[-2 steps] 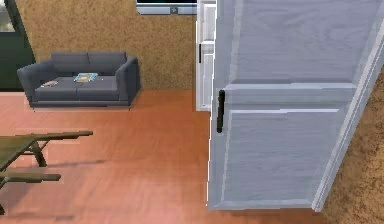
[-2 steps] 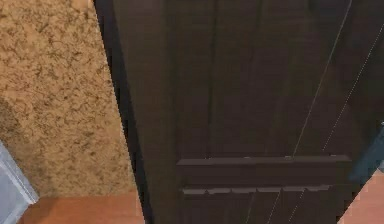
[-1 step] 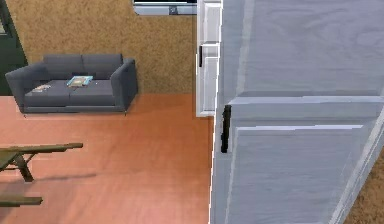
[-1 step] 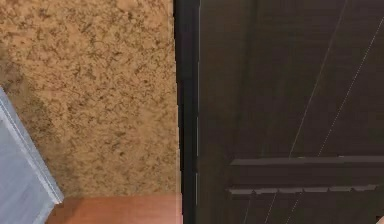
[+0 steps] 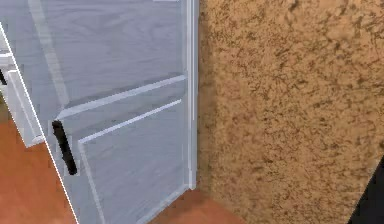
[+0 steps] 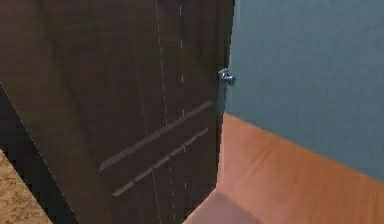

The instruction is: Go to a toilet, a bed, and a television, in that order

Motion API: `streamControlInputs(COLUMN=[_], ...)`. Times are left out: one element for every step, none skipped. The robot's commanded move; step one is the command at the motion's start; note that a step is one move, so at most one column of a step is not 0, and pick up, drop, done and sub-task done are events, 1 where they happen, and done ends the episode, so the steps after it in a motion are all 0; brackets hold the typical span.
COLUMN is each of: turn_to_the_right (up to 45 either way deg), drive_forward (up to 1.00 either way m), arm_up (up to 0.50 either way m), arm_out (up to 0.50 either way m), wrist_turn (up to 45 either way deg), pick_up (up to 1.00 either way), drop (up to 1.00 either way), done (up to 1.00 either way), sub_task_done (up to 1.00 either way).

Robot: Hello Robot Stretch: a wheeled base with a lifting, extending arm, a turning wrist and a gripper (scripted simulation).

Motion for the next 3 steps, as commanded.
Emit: streamControlInputs(turn_to_the_right=[42.0, 0.0, -45.0], drive_forward=[0.00, 0.05, 0.00], arm_up=[0.00, 0.00, 0.00], arm_out=[0.00, 0.00, 0.00], wrist_turn=[0.0, 0.0, 0.0], pick_up=[0.00, 0.00, 0.00], drop=[0.00, 0.00, 0.00], done=[0.00, 0.00, 0.00], sub_task_done=[0.00, 0.00, 0.00])
